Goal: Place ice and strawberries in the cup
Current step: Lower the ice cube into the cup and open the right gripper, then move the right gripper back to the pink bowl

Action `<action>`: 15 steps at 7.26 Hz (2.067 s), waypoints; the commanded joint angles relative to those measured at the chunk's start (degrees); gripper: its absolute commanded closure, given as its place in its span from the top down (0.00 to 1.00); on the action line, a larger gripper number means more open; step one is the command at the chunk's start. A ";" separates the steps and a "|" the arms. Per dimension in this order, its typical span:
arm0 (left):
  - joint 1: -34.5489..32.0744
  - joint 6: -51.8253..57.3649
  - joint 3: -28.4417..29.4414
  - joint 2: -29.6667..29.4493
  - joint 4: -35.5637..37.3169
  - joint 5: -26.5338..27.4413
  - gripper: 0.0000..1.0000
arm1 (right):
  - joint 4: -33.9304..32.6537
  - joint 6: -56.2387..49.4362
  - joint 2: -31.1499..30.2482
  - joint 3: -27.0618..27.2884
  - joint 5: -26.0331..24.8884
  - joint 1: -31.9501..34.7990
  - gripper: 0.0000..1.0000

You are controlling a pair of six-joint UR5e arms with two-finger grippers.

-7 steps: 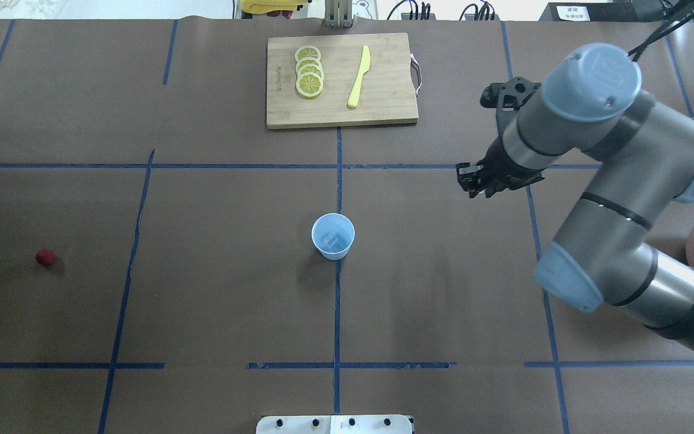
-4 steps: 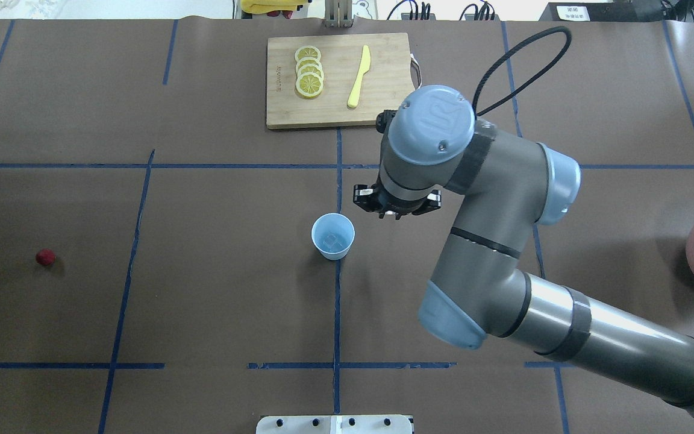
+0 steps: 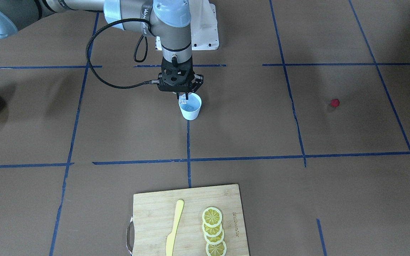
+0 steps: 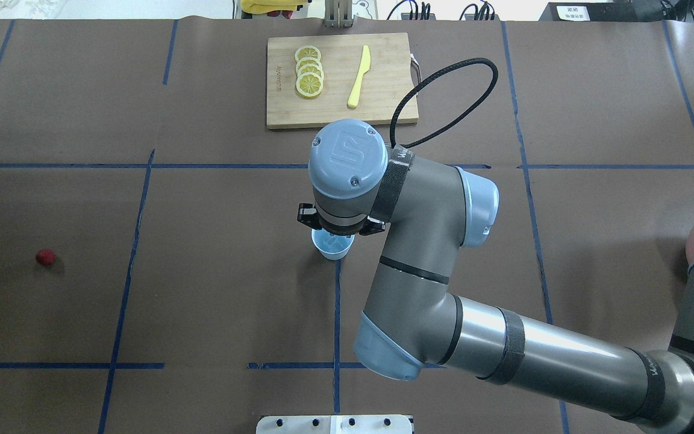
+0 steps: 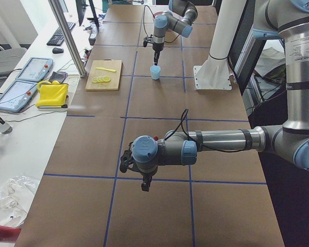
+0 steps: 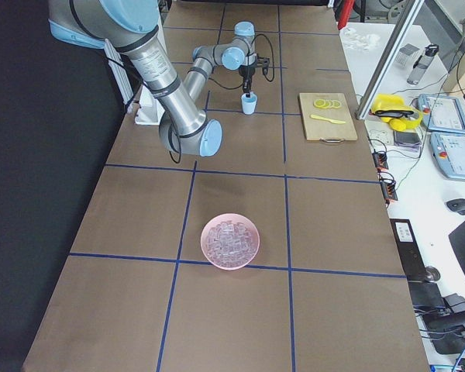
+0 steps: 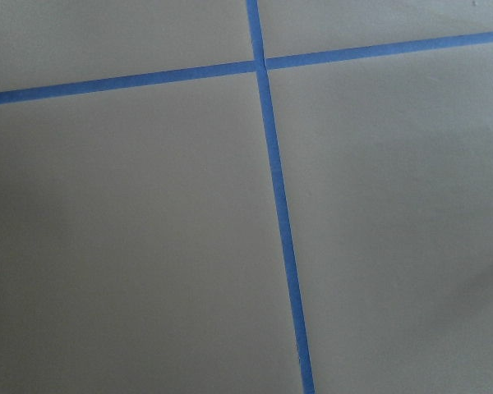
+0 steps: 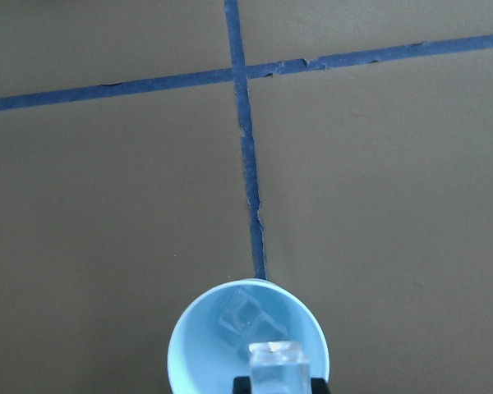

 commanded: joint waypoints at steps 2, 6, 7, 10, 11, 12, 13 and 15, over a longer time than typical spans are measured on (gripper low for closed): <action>0.09 0.00 0.03 -0.06 0.00 0.00 1.00 | 0.17 0.20 0.23 -0.23 -0.45 -0.40 0.35; 0.09 0.00 0.03 -0.06 -0.09 0.00 1.00 | 0.17 0.11 0.67 -0.23 -0.54 -0.40 0.86; 0.18 0.00 0.12 -0.06 -0.18 0.08 1.00 | 0.17 -0.06 1.02 -0.15 -0.45 -0.40 0.97; 0.18 0.17 -0.14 -0.23 -0.53 0.35 1.00 | -0.09 -5.74 -0.20 0.29 4.61 5.72 0.99; 0.18 0.09 -0.32 -0.23 -0.44 0.35 1.00 | -0.09 -11.08 -2.73 1.43 8.91 10.19 0.99; 0.18 -0.26 -0.41 -0.32 -0.35 0.70 1.00 | -0.09 -19.31 -7.80 4.13 13.13 15.28 0.99; 0.18 -0.35 -0.49 -0.41 -0.44 0.09 1.00 | -0.09 -28.36 -12.64 6.34 16.39 20.03 0.99; 0.18 -0.35 -0.50 -3.03 -0.70 0.00 1.00 | -0.18 -45.40 -20.30 8.64 23.07 30.92 0.99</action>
